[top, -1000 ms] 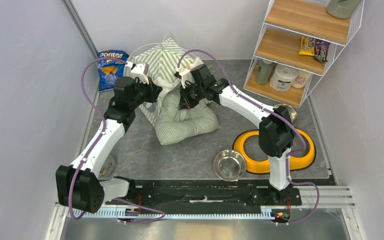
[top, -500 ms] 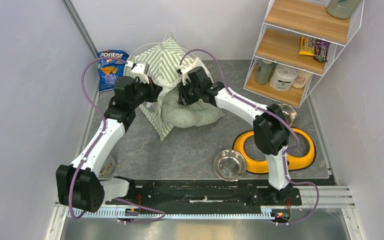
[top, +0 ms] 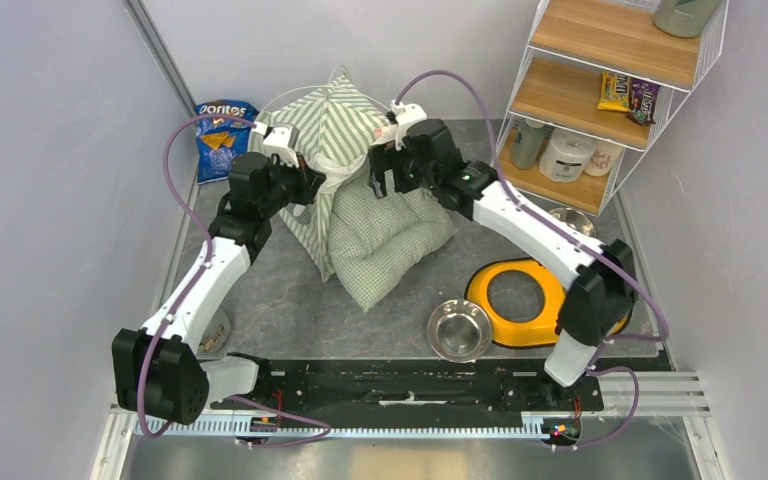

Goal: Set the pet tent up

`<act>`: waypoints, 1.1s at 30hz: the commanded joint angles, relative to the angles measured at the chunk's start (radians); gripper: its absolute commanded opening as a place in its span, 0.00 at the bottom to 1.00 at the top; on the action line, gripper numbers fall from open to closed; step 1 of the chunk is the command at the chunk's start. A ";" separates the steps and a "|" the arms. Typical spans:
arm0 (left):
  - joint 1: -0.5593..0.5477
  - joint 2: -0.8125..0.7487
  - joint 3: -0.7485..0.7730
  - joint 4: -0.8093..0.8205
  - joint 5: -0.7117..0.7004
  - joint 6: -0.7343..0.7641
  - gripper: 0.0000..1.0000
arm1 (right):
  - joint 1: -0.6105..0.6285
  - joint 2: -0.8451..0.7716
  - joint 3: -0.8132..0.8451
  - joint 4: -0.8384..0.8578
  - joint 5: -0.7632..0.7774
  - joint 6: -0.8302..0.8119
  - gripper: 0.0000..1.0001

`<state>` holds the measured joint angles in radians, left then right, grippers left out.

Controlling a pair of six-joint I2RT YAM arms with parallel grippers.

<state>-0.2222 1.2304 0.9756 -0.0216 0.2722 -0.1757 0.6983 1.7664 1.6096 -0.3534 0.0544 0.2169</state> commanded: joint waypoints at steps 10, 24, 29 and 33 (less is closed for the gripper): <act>-0.012 0.018 0.002 -0.089 0.031 0.008 0.02 | 0.096 -0.092 -0.115 -0.029 -0.170 -0.200 0.97; -0.011 0.021 0.019 -0.117 0.033 0.019 0.02 | 0.135 0.163 -0.036 0.167 0.432 -0.218 0.11; -0.011 0.021 0.027 -0.127 0.042 0.030 0.02 | 0.065 0.126 -0.044 0.227 0.384 -0.117 0.00; -0.012 0.030 0.034 -0.129 0.060 0.033 0.02 | 0.031 0.119 -0.031 0.276 0.323 -0.056 0.00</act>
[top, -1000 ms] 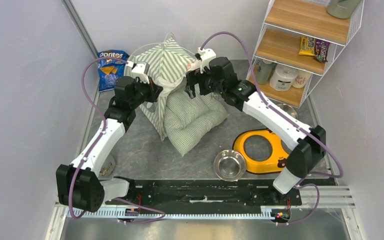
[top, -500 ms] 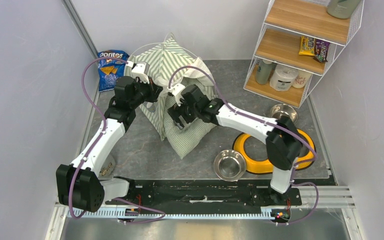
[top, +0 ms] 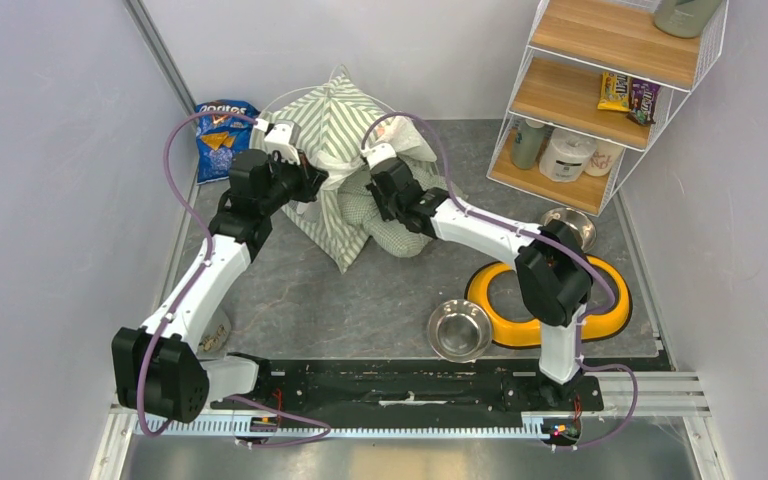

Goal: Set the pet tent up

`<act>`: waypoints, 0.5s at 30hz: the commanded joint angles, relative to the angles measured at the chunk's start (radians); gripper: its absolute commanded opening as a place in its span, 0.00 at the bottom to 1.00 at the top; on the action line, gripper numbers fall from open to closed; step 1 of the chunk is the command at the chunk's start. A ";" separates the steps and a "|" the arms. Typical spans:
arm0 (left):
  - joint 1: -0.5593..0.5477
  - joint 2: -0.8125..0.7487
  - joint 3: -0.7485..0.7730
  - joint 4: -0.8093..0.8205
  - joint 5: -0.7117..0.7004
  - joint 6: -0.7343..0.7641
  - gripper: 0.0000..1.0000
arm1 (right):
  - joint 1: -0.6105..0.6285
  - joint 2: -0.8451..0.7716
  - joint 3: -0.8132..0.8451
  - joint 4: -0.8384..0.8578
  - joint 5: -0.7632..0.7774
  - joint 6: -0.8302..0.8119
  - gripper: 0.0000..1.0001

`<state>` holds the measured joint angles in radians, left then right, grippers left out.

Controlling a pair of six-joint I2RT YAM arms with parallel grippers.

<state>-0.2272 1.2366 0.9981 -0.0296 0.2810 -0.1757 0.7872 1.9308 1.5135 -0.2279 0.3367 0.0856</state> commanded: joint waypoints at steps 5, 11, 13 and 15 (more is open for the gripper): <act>-0.007 0.038 0.019 -0.122 0.076 0.028 0.02 | -0.060 0.015 0.083 0.283 -0.124 0.088 0.00; -0.007 0.046 0.022 -0.122 0.076 0.025 0.02 | -0.058 0.075 0.094 0.335 -0.283 0.144 0.00; -0.006 0.049 0.022 -0.121 0.074 0.025 0.02 | -0.057 0.063 0.066 0.334 -0.276 0.156 0.08; -0.007 0.050 0.020 -0.122 0.069 0.028 0.02 | -0.057 0.029 0.024 0.336 -0.263 0.158 0.24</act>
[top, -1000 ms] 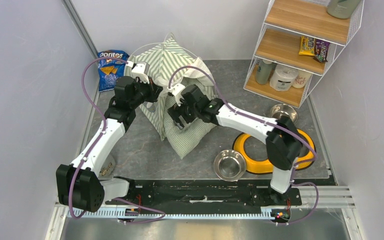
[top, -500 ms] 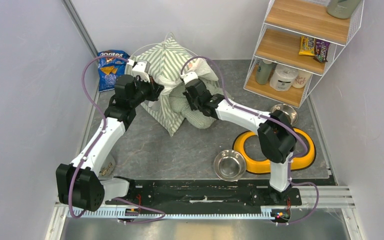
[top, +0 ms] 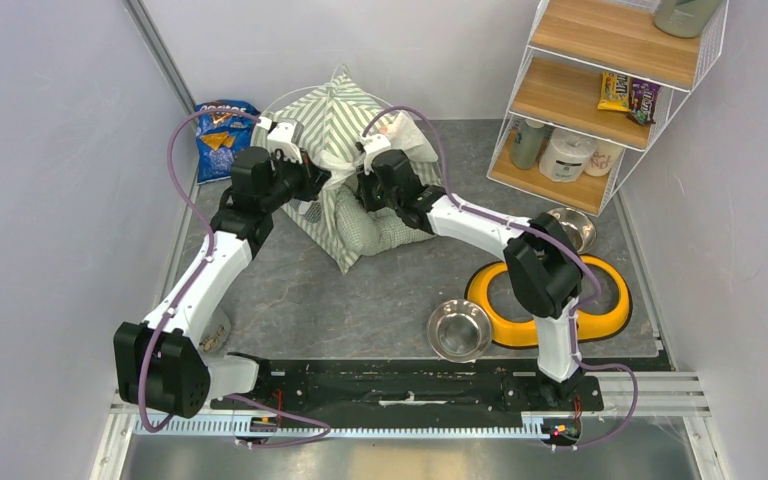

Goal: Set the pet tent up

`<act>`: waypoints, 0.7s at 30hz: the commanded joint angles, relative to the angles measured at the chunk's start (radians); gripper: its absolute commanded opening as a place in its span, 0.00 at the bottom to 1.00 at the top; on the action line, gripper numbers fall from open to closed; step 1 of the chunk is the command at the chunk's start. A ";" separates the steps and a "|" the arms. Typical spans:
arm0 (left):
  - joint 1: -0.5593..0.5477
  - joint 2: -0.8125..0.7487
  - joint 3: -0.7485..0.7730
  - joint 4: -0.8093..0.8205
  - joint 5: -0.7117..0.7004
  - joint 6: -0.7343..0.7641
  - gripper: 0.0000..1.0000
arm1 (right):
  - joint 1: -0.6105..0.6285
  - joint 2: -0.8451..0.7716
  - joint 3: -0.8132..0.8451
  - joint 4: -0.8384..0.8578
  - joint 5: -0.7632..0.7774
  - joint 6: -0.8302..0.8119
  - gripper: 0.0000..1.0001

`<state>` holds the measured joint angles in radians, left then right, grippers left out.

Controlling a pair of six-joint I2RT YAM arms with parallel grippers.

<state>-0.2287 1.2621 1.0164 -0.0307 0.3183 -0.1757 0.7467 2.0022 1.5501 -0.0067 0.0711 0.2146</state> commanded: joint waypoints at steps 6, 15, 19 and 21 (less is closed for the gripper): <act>-0.004 0.025 0.001 -0.129 0.013 0.045 0.02 | -0.019 -0.225 -0.114 0.020 0.127 0.056 0.64; -0.004 0.031 -0.001 -0.120 0.025 0.047 0.02 | -0.102 -0.330 -0.129 -0.222 0.276 0.028 0.97; -0.004 0.029 0.001 -0.121 0.028 0.048 0.02 | -0.134 -0.288 -0.135 -0.246 0.208 0.009 0.97; -0.004 0.029 0.002 -0.123 0.030 0.048 0.02 | -0.135 -0.250 -0.121 -0.246 0.150 -0.008 0.97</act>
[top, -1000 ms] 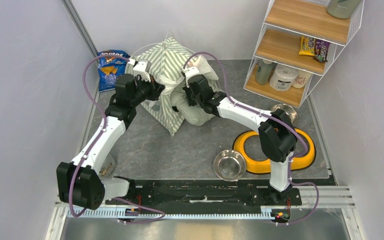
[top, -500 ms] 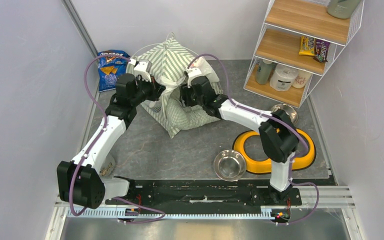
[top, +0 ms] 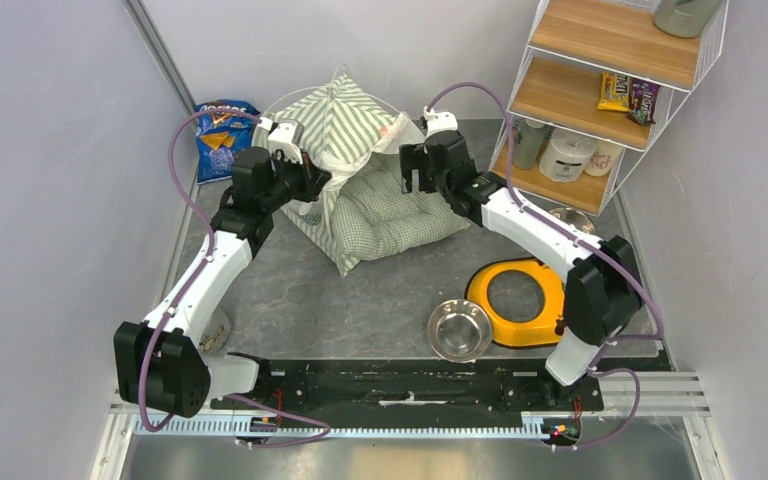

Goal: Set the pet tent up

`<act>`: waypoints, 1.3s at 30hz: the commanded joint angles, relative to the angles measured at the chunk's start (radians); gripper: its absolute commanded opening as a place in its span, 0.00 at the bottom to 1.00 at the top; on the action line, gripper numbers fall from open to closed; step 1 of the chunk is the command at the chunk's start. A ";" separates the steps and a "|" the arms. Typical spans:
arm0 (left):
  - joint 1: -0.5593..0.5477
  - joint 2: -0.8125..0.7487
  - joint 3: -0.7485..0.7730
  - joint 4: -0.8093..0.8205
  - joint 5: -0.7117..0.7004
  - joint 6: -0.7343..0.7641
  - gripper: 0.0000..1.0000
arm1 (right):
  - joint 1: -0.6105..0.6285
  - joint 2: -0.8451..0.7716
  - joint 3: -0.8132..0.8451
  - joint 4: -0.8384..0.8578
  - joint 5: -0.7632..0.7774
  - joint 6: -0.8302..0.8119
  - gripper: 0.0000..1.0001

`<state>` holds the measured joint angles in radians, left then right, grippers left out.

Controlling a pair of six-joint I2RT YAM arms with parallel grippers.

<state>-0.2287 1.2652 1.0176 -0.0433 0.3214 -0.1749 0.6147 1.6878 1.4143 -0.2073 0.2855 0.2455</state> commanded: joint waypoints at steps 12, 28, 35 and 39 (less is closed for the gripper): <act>-0.004 0.027 0.014 -0.131 0.030 0.045 0.02 | -0.001 0.279 0.046 0.171 -0.279 -0.029 0.55; -0.005 0.027 0.042 -0.150 0.027 0.046 0.02 | 0.003 0.147 0.023 0.512 -0.494 -0.123 0.00; -0.005 0.033 0.047 -0.138 0.031 0.022 0.02 | 0.003 0.239 0.130 0.613 -0.627 -0.094 0.00; -0.005 0.035 0.048 -0.126 0.034 0.003 0.02 | 0.003 0.301 0.150 0.593 -0.596 -0.056 0.00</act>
<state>-0.2287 1.2762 1.0523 -0.1036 0.3225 -0.1741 0.6064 1.9453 1.4998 0.2497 -0.2546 0.1421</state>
